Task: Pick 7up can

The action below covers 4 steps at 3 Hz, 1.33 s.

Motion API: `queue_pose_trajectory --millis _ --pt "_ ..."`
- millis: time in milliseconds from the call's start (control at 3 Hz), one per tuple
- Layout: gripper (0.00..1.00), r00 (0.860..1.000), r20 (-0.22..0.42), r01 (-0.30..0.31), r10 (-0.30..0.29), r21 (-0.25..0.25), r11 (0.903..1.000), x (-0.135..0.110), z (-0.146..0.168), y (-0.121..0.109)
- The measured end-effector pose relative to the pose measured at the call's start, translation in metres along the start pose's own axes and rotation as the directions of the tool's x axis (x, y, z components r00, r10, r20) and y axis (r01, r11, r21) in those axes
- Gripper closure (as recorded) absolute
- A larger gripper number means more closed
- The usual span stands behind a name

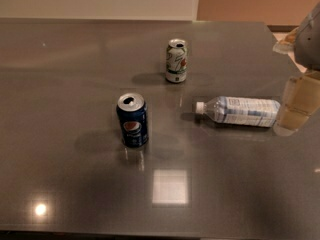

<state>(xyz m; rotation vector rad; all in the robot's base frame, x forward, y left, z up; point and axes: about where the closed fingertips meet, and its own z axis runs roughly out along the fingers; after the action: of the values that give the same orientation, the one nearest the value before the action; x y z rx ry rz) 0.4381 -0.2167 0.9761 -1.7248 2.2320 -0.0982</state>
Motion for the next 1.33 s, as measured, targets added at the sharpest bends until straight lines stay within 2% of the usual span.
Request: queue_pose_trajectory --millis 333,1000,1333 --pt "0.00 1.000 0.000 0.000 0.000 0.000 1.0000 0.000 0.000 0.000" --pt "0.00 0.999 0.023 -0.023 0.023 -0.020 0.9996 -0.011 0.009 -0.014" --pt "0.00 0.990 0.094 -0.099 0.104 -0.061 0.9933 -0.032 0.043 -0.049"
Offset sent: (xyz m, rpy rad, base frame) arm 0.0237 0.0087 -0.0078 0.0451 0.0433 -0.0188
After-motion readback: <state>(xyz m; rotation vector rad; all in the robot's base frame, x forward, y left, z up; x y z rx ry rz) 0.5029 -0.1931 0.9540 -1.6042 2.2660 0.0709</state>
